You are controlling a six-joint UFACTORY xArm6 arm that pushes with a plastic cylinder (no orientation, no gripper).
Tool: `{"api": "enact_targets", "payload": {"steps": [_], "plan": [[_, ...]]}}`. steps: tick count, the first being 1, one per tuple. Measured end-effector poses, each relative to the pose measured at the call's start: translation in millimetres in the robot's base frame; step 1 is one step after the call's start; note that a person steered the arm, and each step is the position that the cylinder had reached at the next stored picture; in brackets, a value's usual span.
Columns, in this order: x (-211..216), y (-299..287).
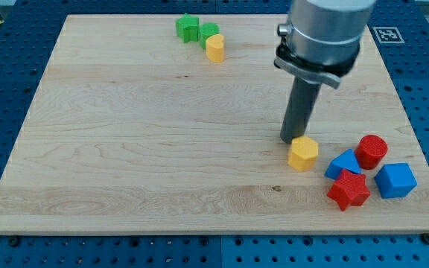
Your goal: Slide green star towards down
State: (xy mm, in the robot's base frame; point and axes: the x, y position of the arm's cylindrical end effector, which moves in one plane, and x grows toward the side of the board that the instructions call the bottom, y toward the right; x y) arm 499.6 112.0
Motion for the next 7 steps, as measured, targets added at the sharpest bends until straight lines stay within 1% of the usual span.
{"api": "enact_targets", "payload": {"steps": [1,2,4,5,6,7], "plan": [[-6.5,-28.5],[-50.2,-90.1],[-209.2,-187.7],[-246.4,-210.6],[-255.6,-197.9],[-264.8,-130.5]]}}
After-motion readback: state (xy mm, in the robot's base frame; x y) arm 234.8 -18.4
